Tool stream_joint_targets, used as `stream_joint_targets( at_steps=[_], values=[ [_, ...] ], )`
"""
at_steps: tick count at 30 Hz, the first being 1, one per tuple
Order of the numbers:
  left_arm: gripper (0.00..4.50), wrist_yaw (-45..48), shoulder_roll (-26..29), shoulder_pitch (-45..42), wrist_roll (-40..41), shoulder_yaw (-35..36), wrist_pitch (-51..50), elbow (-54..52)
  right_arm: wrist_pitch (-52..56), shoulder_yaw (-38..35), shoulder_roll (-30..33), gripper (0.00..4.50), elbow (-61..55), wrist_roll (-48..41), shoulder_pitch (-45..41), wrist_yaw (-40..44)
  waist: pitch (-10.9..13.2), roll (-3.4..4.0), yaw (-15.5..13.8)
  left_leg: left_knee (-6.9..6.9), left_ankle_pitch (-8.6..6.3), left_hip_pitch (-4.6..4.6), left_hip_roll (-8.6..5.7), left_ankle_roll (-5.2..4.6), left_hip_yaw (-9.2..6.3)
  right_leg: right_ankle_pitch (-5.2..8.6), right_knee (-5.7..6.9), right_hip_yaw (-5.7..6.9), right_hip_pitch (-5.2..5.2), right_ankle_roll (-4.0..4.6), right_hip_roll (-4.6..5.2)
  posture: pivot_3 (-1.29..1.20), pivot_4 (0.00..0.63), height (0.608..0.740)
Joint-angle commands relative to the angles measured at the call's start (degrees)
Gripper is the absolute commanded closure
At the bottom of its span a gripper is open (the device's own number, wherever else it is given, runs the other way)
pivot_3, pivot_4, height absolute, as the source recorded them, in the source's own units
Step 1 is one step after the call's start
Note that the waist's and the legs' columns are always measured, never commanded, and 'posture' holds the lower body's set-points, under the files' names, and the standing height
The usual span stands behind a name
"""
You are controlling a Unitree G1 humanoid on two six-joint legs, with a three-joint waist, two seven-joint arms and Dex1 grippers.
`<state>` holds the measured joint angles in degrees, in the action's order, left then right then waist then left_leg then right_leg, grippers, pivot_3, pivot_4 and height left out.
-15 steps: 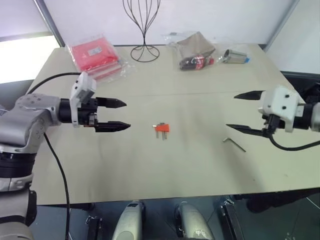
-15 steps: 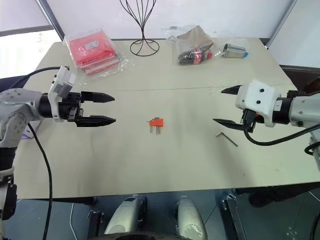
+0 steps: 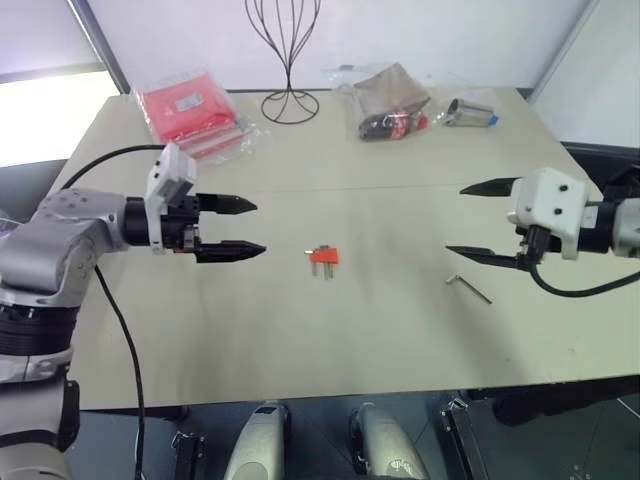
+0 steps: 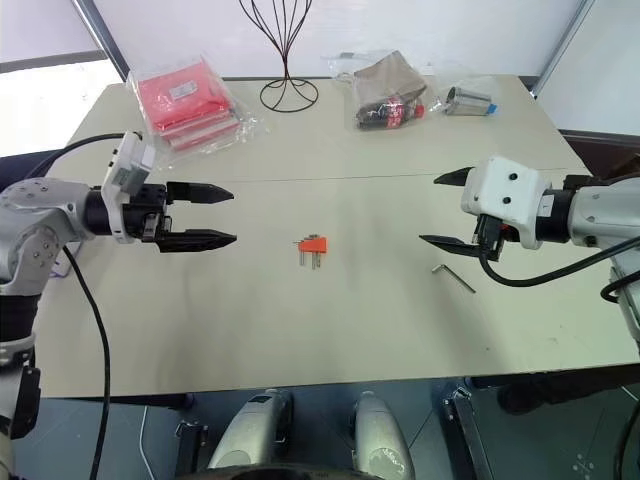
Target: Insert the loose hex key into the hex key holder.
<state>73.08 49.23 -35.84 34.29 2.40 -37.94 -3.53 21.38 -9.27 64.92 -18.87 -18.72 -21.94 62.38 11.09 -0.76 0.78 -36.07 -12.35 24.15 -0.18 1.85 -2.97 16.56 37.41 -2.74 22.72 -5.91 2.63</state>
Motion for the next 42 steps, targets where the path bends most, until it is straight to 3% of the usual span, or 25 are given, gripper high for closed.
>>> stream_joint_targets(
  at_steps=[1,12,18,25,38,42],
  values=[
    [0.04,-0.1,0.07,-0.81,0.1,0.46,0.58,-1.11,-0.29,-0.74,0.42,0.23,-0.5,-0.01,-1.28,0.03,0.0,0.0,0.0,0.0,0.0,0.0,0.0,0.0,0.0,0.0,0.01,0.0,0.0,0.0,0.0,0.0,0.15,0.74],
    [0.04,-0.68,0.23,0.32,-0.36,0.7,0.99,-1.55,-1.67,2.1,-1.61,0.23,0.32,0.89,-2.77,-0.69,0.0,0.0,0.02,-0.02,0.0,0.0,0.0,0.0,0.0,0.0,0.04,0.0,0.01,0.0,-0.01,0.0,0.15,0.74],
    [0.04,-5.55,-2.08,3.9,-3.05,1.3,4.12,-0.82,-4.86,12.63,-10.72,0.23,6.34,5.05,-9.13,-1.07,-0.01,0.0,0.43,-0.04,0.0,-0.06,0.02,0.0,0.01,-0.01,0.12,-0.02,0.01,0.0,-0.04,0.0,0.15,0.74],
    [0.04,-14.85,-6.99,8.88,-6.14,3.68,8.53,-0.99,-20.3,27.5,-22.62,0.23,27.14,18.84,-18.12,-0.08,-0.01,-0.01,0.13,-0.12,0.01,0.03,-0.01,0.01,0.02,-0.02,0.23,-0.02,0.11,-0.01,-0.03,0.0,0.15,0.74],
    [0.04,-23.27,-8.33,19.55,-4.19,7.07,5.26,-14.01,-36.72,29.31,-38.55,0.23,64.96,24.28,-33.17,-2.25,-0.01,-0.01,0.42,-0.12,0.07,0.05,-0.04,0.12,-0.02,-0.02,0.58,-0.03,0.3,-0.01,-0.02,0.0,0.15,0.74],
    [0.04,-23.91,-7.94,21.18,-4.07,7.59,5.2,-15.47,-39.21,29.76,-40.54,0.23,70.75,25.35,-34.78,-1.06,-0.01,-0.01,0.36,-0.11,0.09,0.0,-0.05,0.15,-0.01,-0.02,0.62,-0.05,0.29,0.0,-0.02,0.0,0.15,0.74]
  ],
)
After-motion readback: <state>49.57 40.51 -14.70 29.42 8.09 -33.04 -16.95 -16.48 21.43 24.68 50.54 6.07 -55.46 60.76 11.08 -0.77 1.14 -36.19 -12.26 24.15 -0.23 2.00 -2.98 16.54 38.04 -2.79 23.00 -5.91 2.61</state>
